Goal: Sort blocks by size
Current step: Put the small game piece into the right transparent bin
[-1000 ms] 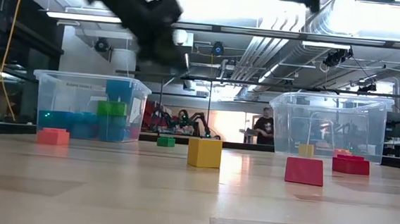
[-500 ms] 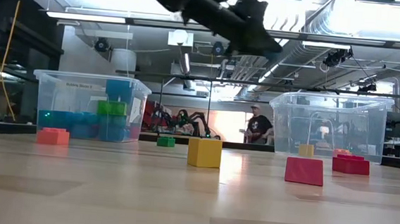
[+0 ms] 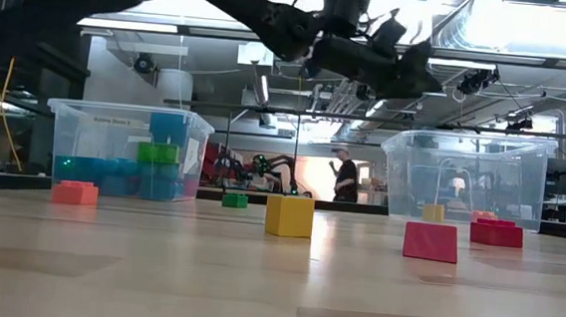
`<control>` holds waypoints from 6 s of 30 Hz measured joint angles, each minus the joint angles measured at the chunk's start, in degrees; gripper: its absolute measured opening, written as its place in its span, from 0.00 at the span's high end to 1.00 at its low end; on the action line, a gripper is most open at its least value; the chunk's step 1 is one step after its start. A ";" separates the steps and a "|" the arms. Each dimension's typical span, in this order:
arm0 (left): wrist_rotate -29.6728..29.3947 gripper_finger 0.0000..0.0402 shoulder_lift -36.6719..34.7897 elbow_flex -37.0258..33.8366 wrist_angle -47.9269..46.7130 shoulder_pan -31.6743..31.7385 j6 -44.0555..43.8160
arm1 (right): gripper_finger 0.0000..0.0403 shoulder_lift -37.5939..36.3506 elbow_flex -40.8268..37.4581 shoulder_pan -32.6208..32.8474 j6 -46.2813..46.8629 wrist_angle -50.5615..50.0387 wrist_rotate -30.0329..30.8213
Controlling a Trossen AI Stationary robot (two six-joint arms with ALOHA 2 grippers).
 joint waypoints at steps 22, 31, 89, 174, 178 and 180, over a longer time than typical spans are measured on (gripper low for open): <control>3.15 0.28 -23.89 -23.98 -46.06 15.05 -6.47 | 0.13 0.04 0.00 0.04 -2.68 -1.95 -3.39; 2.29 0.36 -22.41 -25.05 -64.09 14.36 17.79 | 0.13 1.06 0.00 0.04 -2.60 -2.80 -5.22; 8.54 0.78 -15.26 -18.44 -1.01 5.05 -8.03 | 0.13 1.87 0.04 0.05 -7.33 11.96 -9.52; -16.97 0.33 -78.80 -75.11 -4.05 -26.22 -32.15 | 0.15 38.05 -19.54 21.76 -14.54 -36.70 -21.30; -16.97 0.33 -78.80 -75.11 -5.33 -26.22 -32.44 | 0.27 38.40 -19.52 21.68 -15.77 -38.40 -21.57; -16.97 0.33 -78.80 -75.11 -5.49 -26.22 -32.44 | 0.34 38.42 -19.52 22.13 -16.54 -38.34 -21.72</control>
